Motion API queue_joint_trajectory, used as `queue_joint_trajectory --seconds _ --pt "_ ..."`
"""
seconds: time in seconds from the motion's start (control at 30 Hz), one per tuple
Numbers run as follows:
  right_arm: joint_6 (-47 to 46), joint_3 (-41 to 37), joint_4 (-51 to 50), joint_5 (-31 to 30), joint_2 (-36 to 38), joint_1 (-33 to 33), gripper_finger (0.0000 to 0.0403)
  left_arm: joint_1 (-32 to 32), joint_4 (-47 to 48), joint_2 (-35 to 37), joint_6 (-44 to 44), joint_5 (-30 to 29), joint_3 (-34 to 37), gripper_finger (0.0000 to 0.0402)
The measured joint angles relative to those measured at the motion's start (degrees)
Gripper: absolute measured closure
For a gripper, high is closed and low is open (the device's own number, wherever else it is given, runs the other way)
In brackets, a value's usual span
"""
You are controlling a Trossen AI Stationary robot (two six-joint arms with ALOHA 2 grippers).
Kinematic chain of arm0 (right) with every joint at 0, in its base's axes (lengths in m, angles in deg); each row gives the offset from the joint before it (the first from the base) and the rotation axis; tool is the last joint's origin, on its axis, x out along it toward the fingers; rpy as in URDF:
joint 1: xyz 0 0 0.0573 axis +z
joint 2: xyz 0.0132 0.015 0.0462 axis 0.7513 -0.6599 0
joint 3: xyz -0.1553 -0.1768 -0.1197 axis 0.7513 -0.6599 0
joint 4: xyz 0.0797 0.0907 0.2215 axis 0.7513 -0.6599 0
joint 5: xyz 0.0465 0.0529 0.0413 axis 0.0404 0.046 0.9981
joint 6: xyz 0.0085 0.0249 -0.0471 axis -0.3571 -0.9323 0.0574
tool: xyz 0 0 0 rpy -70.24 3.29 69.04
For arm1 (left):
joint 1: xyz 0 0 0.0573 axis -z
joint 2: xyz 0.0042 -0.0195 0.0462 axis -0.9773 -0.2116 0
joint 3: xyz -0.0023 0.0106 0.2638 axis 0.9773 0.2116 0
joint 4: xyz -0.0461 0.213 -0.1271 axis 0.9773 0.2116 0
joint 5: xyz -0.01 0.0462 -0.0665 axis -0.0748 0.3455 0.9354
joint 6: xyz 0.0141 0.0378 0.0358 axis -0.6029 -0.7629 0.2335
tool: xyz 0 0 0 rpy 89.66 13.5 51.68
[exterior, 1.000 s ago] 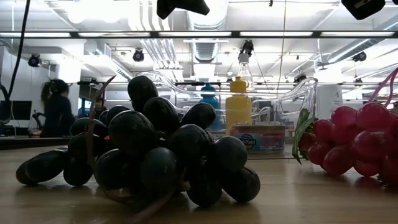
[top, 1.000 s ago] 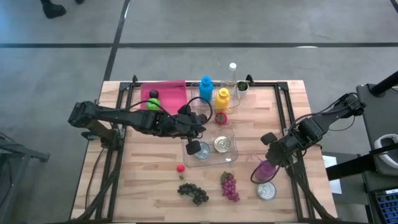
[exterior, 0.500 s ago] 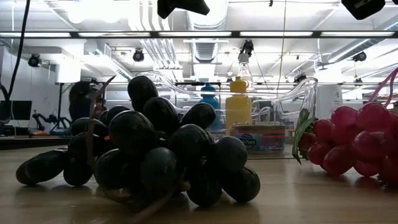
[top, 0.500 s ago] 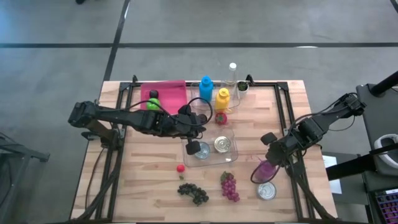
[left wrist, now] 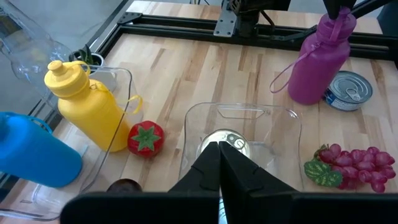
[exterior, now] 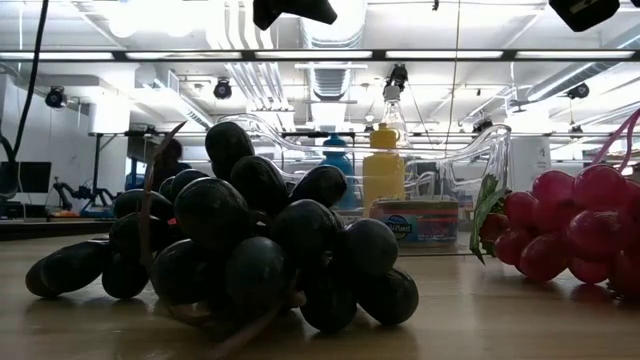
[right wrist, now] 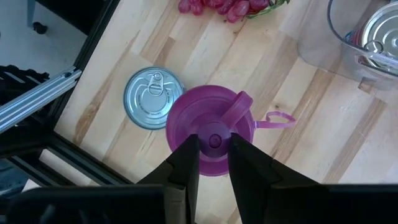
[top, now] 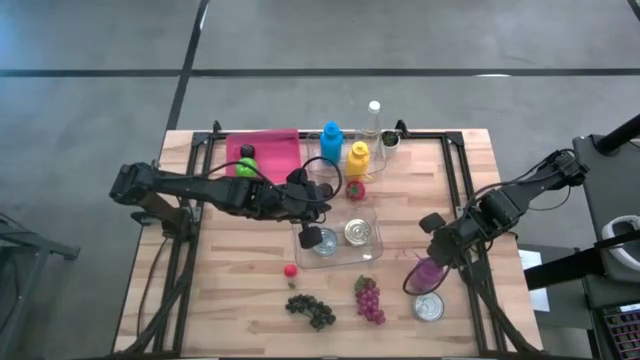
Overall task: Pick & Place Food Item
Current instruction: Put the purple bottle into the top transparent bin
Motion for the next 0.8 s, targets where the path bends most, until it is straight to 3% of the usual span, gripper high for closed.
queue_joint_trajectory --seconds 0.8 --pt "0.2 4.7 -0.3 -1.8 0.1 0.0 0.0334 0.0 0.7 0.0 0.0 0.0 0.0 0.0400"
